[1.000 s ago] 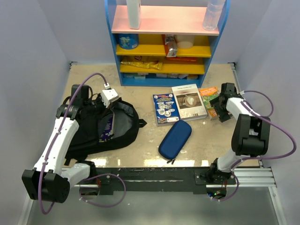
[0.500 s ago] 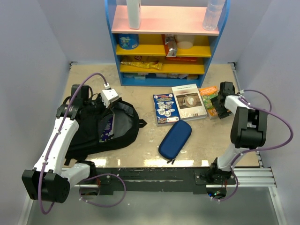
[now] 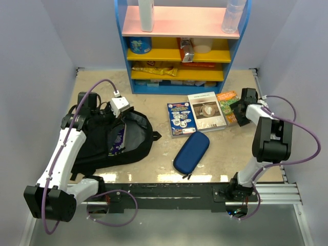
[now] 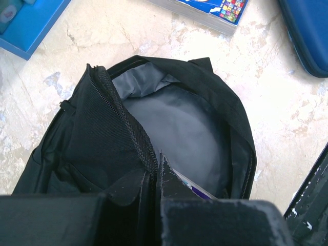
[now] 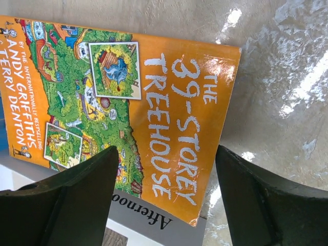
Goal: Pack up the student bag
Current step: Pick up the book from the center of the board.
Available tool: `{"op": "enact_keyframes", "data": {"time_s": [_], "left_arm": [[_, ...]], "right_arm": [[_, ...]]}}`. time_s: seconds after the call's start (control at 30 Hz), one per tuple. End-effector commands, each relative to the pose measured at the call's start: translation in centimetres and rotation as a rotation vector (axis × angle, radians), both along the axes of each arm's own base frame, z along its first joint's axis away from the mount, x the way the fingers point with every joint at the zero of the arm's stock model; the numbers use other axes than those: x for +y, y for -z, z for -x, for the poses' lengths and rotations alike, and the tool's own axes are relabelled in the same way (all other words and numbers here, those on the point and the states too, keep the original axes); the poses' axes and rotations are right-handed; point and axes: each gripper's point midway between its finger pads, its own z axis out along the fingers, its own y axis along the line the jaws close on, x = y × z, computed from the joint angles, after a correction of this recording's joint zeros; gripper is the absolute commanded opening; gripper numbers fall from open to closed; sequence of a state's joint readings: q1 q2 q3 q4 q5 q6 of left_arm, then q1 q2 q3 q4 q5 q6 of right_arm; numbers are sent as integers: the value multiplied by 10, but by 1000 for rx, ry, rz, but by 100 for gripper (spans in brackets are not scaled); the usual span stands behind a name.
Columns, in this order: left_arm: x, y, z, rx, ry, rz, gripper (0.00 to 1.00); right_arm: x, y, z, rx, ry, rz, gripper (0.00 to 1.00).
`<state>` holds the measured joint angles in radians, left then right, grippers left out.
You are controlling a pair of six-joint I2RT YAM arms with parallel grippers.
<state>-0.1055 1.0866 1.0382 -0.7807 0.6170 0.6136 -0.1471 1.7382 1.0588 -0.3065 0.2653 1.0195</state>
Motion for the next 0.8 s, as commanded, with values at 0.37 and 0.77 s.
{"op": "enact_keyframes", "data": {"time_s": [0.37,0.77], "left_arm": [[-11,-22,-3,-73,56,43,0],[-8,-20,-1,-81,59,16,0]], "right_arm": [[5,-74,-28,-290,-44,5,76],[24,-27,-16,-200,-37,-122,27]]}}
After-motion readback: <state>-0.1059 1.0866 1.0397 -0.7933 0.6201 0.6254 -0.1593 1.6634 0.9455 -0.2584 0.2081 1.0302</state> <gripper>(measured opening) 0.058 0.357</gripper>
